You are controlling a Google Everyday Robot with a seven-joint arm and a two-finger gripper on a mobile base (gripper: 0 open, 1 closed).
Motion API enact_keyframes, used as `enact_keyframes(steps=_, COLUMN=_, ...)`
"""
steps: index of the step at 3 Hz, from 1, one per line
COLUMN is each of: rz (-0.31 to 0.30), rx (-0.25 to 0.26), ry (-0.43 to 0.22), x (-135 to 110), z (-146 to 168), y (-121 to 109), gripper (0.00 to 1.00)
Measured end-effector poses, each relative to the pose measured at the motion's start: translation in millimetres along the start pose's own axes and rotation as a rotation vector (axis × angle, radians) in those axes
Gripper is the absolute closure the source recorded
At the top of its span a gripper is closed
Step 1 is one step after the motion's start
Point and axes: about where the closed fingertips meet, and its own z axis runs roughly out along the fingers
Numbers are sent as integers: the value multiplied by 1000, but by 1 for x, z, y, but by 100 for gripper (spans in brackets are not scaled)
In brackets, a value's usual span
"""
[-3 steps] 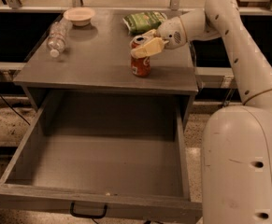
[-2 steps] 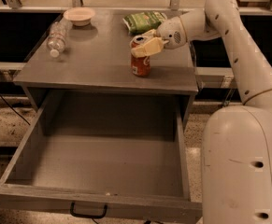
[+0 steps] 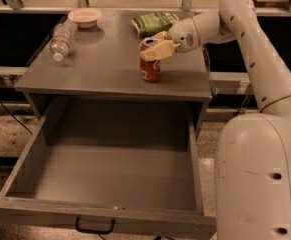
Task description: Place coke can into top drawer
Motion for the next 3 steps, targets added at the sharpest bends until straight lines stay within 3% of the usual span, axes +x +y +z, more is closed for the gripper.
enact_keyframes(steps=1, rz=-44, rx=42, ry=9, x=-17, z=-8, y=-3, gripper=100)
enact_keyframes(steps=3, rz=-162, rx=145, ry=44, x=-67, z=-51, y=15, gripper=100)
